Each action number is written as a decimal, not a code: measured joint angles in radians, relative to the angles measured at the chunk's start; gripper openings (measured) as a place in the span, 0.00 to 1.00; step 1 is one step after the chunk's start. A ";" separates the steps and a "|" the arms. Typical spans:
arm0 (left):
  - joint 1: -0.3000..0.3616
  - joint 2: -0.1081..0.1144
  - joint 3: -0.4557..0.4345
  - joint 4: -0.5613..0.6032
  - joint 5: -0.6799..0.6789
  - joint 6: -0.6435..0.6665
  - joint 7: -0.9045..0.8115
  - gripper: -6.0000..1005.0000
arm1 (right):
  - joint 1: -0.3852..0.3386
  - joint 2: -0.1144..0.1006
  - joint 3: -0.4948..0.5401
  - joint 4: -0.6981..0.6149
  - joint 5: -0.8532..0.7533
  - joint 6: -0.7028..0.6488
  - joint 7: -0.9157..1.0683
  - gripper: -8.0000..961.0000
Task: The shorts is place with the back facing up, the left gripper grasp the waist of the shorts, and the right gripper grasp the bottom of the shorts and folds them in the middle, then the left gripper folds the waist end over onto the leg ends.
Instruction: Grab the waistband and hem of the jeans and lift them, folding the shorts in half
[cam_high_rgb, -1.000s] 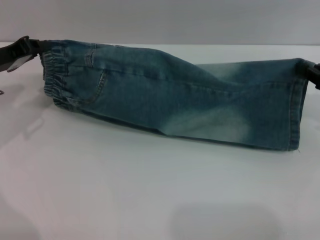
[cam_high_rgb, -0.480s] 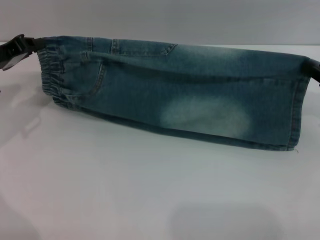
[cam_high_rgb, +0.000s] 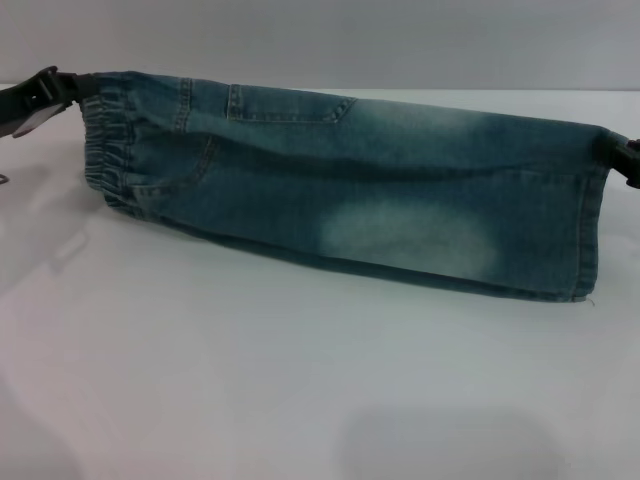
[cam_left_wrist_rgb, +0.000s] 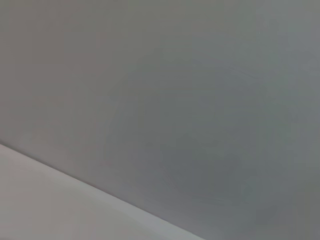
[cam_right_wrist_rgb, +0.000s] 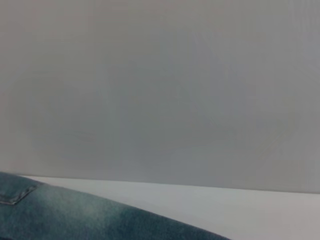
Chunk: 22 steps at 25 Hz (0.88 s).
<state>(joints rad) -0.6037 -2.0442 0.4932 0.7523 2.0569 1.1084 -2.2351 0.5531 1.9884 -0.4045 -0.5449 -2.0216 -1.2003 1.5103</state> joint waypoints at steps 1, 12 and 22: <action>-0.001 -0.001 0.004 0.000 0.000 -0.001 0.002 0.06 | 0.001 0.000 -0.002 0.000 -0.001 0.007 0.000 0.07; -0.007 -0.001 0.105 -0.001 0.000 -0.014 0.019 0.07 | 0.024 0.013 -0.062 0.007 -0.002 0.102 -0.001 0.08; -0.014 -0.006 0.159 0.006 0.001 -0.046 0.064 0.19 | 0.040 0.021 -0.080 0.021 -0.002 0.191 0.000 0.22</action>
<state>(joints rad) -0.6178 -2.0503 0.6521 0.7586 2.0574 1.0622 -2.1710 0.5928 2.0094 -0.4842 -0.5243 -2.0235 -1.0091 1.5101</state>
